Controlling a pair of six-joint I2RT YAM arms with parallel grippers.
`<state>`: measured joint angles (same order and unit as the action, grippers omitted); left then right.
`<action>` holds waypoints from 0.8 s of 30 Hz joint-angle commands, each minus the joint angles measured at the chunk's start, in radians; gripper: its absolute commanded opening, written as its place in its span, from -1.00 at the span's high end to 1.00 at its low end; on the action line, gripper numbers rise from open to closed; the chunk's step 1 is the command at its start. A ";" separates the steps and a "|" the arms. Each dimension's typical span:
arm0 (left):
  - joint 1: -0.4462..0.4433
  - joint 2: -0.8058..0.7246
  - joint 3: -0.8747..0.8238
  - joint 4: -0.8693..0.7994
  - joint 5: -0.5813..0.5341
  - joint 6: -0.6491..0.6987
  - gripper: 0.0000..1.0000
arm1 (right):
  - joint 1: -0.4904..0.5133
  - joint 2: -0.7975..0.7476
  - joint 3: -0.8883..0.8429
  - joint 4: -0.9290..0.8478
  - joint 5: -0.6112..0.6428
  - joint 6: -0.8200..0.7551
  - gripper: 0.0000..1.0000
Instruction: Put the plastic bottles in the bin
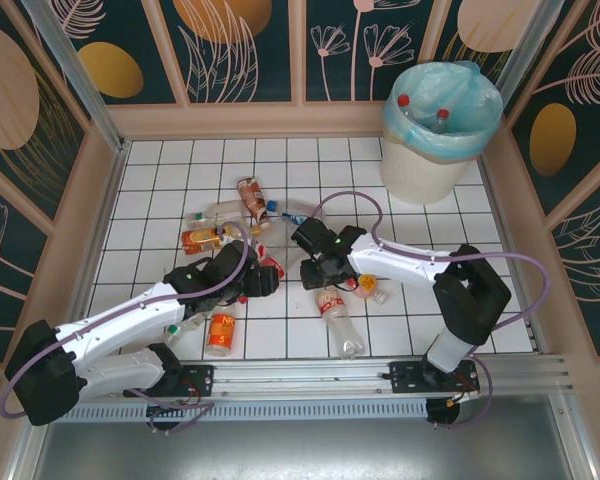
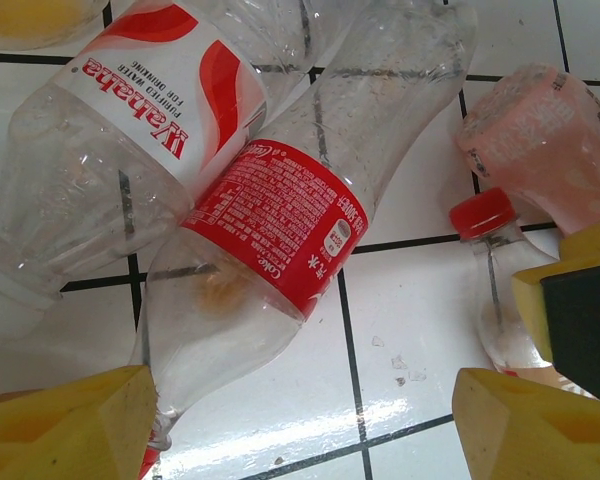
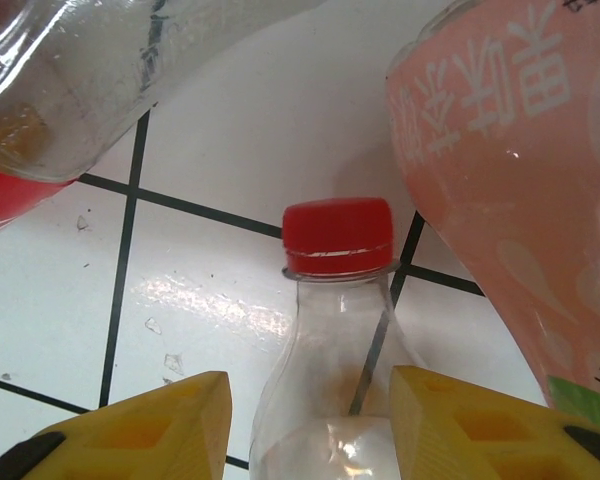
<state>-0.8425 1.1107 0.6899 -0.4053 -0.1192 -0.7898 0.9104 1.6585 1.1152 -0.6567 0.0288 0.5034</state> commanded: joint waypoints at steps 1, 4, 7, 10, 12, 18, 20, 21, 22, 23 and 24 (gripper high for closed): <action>0.005 -0.019 -0.006 -0.005 -0.035 -0.022 -0.57 | -0.005 0.033 0.053 -0.017 0.035 -0.019 0.07; 0.005 -0.042 -0.041 0.038 -0.040 -0.046 -0.57 | -0.005 0.059 0.095 -0.055 0.054 -0.035 0.07; 0.005 -0.061 -0.080 0.089 -0.036 -0.073 -0.58 | -0.007 0.073 0.121 -0.089 0.088 -0.037 0.07; 0.005 -0.052 -0.099 0.121 -0.027 -0.078 -0.59 | -0.012 0.080 0.130 -0.103 0.100 -0.031 0.06; 0.005 -0.035 -0.097 0.126 -0.021 -0.062 -0.59 | -0.019 0.088 0.132 -0.106 0.097 -0.025 0.05; 0.005 0.020 -0.070 0.122 -0.018 -0.006 -0.59 | -0.019 0.114 0.121 -0.111 0.089 -0.015 0.05; 0.006 0.035 -0.063 0.123 -0.016 0.004 -0.59 | -0.019 0.116 0.117 -0.111 0.092 -0.013 0.05; 0.006 0.042 -0.060 0.123 -0.014 0.009 -0.59 | -0.019 0.118 0.113 -0.109 0.091 -0.012 0.05; 0.005 0.047 -0.059 0.125 -0.013 0.010 -0.59 | -0.019 0.119 0.110 -0.108 0.091 -0.012 0.05; 0.005 0.050 -0.057 0.126 -0.011 0.010 -0.59 | -0.019 0.122 0.108 -0.105 0.090 -0.013 0.05; 0.005 0.053 -0.058 0.129 -0.008 0.010 -0.59 | -0.019 0.124 0.107 -0.104 0.090 -0.015 0.05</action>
<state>-0.8425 1.1538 0.6025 -0.2939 -0.1375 -0.8078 0.8955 1.7676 1.2240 -0.7338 0.0891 0.4778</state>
